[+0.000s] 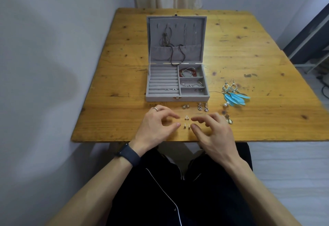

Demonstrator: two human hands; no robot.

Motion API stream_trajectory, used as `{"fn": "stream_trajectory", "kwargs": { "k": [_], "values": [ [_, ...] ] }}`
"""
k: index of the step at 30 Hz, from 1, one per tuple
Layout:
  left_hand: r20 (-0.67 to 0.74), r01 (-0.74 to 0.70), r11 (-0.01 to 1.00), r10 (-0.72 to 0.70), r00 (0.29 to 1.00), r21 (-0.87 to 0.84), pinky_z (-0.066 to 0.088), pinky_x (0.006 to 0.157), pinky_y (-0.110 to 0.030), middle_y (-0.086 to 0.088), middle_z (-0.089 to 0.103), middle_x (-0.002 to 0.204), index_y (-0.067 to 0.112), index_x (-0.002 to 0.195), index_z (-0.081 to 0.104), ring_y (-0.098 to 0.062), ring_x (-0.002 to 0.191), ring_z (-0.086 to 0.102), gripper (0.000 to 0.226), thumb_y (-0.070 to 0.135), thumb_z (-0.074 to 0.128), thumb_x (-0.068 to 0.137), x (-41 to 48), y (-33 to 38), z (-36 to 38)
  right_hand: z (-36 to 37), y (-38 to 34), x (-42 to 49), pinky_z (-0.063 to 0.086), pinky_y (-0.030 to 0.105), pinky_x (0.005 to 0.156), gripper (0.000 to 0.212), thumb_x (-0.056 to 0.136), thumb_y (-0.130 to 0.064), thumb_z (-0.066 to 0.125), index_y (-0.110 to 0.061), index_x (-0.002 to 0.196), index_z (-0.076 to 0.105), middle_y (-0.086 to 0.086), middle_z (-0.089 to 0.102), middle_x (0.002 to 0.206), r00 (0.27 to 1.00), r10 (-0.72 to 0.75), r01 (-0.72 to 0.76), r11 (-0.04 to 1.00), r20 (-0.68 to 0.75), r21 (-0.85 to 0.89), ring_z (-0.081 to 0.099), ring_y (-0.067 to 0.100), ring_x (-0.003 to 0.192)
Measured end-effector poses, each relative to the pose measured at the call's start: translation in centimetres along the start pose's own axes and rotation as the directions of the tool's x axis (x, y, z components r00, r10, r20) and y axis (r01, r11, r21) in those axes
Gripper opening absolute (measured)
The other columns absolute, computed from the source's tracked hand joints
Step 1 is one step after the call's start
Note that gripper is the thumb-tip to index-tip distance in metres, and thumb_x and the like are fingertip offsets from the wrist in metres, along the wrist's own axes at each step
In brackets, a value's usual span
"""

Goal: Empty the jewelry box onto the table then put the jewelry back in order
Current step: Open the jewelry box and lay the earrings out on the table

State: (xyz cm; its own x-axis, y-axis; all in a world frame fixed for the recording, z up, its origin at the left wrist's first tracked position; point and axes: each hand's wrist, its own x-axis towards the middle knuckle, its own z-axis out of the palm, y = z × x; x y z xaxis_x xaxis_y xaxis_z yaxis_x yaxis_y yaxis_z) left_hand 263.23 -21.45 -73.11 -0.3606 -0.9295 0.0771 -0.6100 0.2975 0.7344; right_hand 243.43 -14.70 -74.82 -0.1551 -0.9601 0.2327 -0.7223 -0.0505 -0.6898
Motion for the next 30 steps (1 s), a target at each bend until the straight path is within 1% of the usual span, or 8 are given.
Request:
{"fn": "stream_trajectory", "kwargs": {
  "k": [2, 4, 7, 10, 13, 17, 21, 30],
  "values": [
    [-0.062, -0.011, 1.000, 0.011, 0.998, 0.000, 0.040, 0.074, -0.007, 0.015, 0.064, 0.100, 0.033, 0.108, 0.072, 0.000, 0.091, 0.057, 0.025, 0.033, 0.077, 0.084, 0.7, 0.0, -1.3, -0.4, -0.9, 1.2, 0.048, 0.031, 0.081, 0.016, 0.088, -0.033, 0.074, -0.032, 0.104, 0.073, -0.011, 0.059, 0.096, 0.999, -0.024, 0.025, 0.999, -0.022, 0.028, 0.054, 0.013, 0.091],
    [-0.158, -0.021, 1.000, 0.023, 0.987, 0.018, 0.042, 0.073, -0.008, 0.014, 0.064, 0.097, 0.031, 0.113, 0.069, 0.001, 0.087, 0.057, 0.027, 0.030, 0.073, 0.087, 2.1, -0.2, -2.4, -0.4, -1.9, 2.9, 0.047, 0.029, 0.080, 0.015, 0.089, -0.033, 0.072, -0.031, 0.103, 0.073, -0.011, 0.060, 0.096, 0.997, -0.059, 0.060, 0.998, -0.052, 0.025, 0.056, 0.013, 0.093],
    [-0.261, 0.008, 0.991, 0.027, 0.965, 0.131, 0.051, 0.077, -0.026, 0.011, 0.063, 0.102, 0.030, 0.116, 0.066, -0.009, 0.097, 0.055, 0.026, 0.030, 0.068, 0.090, 4.8, -0.9, -3.7, 0.5, -3.3, 6.3, 0.043, 0.026, 0.076, 0.016, 0.091, -0.035, 0.069, -0.031, 0.106, 0.074, -0.008, 0.060, 0.097, 0.992, -0.108, 0.103, 0.992, -0.059, -0.076, 0.055, 0.014, 0.094],
    [-0.193, 0.051, 0.951, 0.009, 0.981, 0.305, 0.050, 0.090, -0.033, 0.007, 0.063, 0.118, 0.029, 0.121, 0.065, -0.014, 0.115, 0.051, 0.029, 0.034, 0.063, 0.092, 7.1, -1.1, -4.3, 1.9, -4.3, 9.7, 0.045, 0.029, 0.077, 0.023, 0.095, -0.040, 0.062, -0.031, 0.113, 0.072, -0.005, 0.060, 0.103, 0.994, -0.101, 0.105, 0.971, 0.032, -0.213, 0.051, 0.014, 0.098],
    [-0.090, 0.042, 0.896, -0.003, 0.996, 0.442, 0.047, 0.099, -0.034, 0.008, 0.063, 0.126, 0.029, 0.120, 0.068, -0.014, 0.122, 0.049, 0.030, 0.038, 0.057, 0.094, 8.1, -0.8, -4.1, 2.9, -4.8, 12.0, 0.045, 0.033, 0.084, 0.028, 0.097, -0.045, 0.057, -0.035, 0.118, 0.071, -0.006, 0.062, 0.112, 0.990, -0.064, 0.103, 0.936, 0.124, -0.337, 0.048, 0.017, 0.103],
    [-0.078, 0.049, 0.920, -0.020, 0.997, 0.389, 0.040, 0.105, -0.030, 0.010, 0.063, 0.131, 0.028, 0.124, 0.069, -0.011, 0.129, 0.043, 0.032, 0.033, 0.054, 0.096, 7.9, -1.1, -3.9, 3.0, -5.3, 13.6, 0.043, 0.032, 0.081, 0.027, 0.096, -0.051, 0.056, -0.042, 0.116, 0.071, -0.010, 0.060, 0.112, 0.973, -0.061, 0.161, 0.873, 0.224, -0.460, 0.043, 0.015, 0.100],
    [-0.082, 0.047, 0.949, -0.023, 0.996, 0.312, 0.032, 0.111, -0.025, 0.013, 0.060, 0.136, 0.030, 0.124, 0.069, -0.008, 0.135, 0.036, 0.032, 0.029, 0.055, 0.096, 7.7, -1.5, -4.0, 2.7, -5.6, 14.0, 0.042, 0.031, 0.084, 0.030, 0.096, -0.052, 0.055, -0.040, 0.120, 0.070, -0.011, 0.060, 0.114, 0.954, -0.103, 0.237, 0.836, 0.282, -0.495, 0.042, 0.013, 0.101],
    [-0.073, 0.081, 0.947, -0.061, 0.996, 0.311, 0.035, 0.108, -0.025, 0.015, 0.061, 0.133, 0.034, 0.123, 0.070, -0.007, 0.134, 0.035, 0.033, 0.032, 0.055, 0.093, 8.2, -1.8, -4.1, 2.1, -6.3, 14.7, 0.040, 0.031, 0.086, 0.026, 0.097, -0.050, 0.054, -0.042, 0.114, 0.071, -0.012, 0.057, 0.113, 0.896, -0.164, 0.370, 0.791, 0.414, -0.487, 0.039, 0.015, 0.102]
  ]
}}
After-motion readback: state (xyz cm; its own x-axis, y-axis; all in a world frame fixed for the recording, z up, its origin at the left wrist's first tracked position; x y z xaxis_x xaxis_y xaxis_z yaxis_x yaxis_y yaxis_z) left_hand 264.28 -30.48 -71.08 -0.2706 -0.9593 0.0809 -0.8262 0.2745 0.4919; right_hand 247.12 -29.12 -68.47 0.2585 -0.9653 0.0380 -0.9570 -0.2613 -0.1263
